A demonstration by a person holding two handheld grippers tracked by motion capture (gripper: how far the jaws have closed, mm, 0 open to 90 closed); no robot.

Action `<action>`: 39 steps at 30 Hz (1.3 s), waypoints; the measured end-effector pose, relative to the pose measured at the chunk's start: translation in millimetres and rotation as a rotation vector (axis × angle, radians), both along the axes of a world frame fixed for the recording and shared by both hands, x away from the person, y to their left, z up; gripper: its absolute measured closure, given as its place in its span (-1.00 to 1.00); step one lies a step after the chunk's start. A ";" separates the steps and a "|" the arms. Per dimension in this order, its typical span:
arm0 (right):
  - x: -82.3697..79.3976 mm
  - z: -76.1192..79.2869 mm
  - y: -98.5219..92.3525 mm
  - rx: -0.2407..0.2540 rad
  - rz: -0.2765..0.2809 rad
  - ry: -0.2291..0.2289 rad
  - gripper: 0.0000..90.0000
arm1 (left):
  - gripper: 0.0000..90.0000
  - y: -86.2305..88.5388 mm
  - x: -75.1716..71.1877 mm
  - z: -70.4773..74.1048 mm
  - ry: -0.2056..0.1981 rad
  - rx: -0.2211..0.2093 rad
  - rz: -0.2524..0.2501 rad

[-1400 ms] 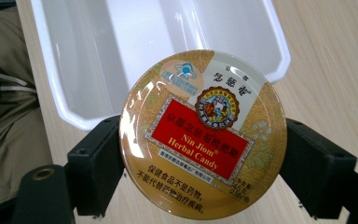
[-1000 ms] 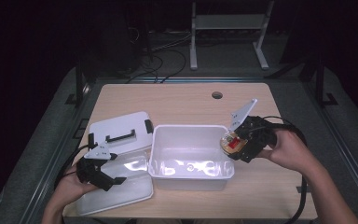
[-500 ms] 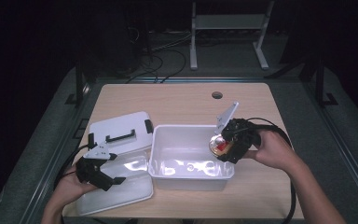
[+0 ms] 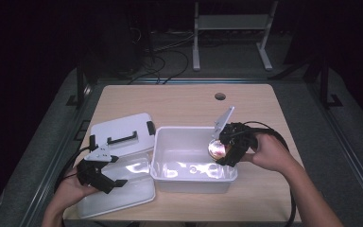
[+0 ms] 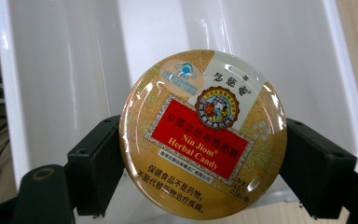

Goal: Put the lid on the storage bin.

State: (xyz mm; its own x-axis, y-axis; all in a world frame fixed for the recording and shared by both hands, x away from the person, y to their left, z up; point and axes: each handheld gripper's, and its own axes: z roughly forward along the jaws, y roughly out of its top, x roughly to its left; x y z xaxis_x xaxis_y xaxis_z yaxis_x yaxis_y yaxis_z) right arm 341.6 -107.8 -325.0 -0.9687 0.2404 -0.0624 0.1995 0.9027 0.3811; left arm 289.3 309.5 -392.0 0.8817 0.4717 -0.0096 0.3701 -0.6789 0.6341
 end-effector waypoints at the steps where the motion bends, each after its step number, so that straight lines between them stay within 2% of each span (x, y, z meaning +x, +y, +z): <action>1: 0.7 -1.2 1.3 -0.006 0.002 -0.001 -0.56 | -0.81 0.1 -0.1 0.2 -0.001 -0.001 0.000; 14: 6.5 -14.7 14.3 -0.060 0.017 0.015 -0.56 | -0.81 0.9 -0.5 0.5 0.000 -0.006 0.001; 17: 8.0 -19.5 16.0 -0.058 0.014 0.030 -0.55 | -0.81 0.7 -0.4 0.3 0.001 -0.004 -0.001; 25: 10.1 -34.7 25.5 -0.098 0.025 0.057 -0.56 | -0.81 1.5 -0.5 0.4 0.001 -0.005 -0.004; 39: 10.6 -38.1 31.7 -0.113 0.026 0.056 -0.57 | -0.81 2.4 -0.4 0.5 0.002 -0.007 -0.004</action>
State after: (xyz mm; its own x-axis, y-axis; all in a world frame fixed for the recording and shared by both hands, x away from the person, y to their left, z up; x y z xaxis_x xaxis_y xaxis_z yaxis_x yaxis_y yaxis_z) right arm 352.2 -76.1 -363.0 -0.9772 0.2094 -0.0337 0.1933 0.9446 0.2653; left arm 288.9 311.9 -391.6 0.8836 0.4680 -0.0147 0.3687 -0.6762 0.6378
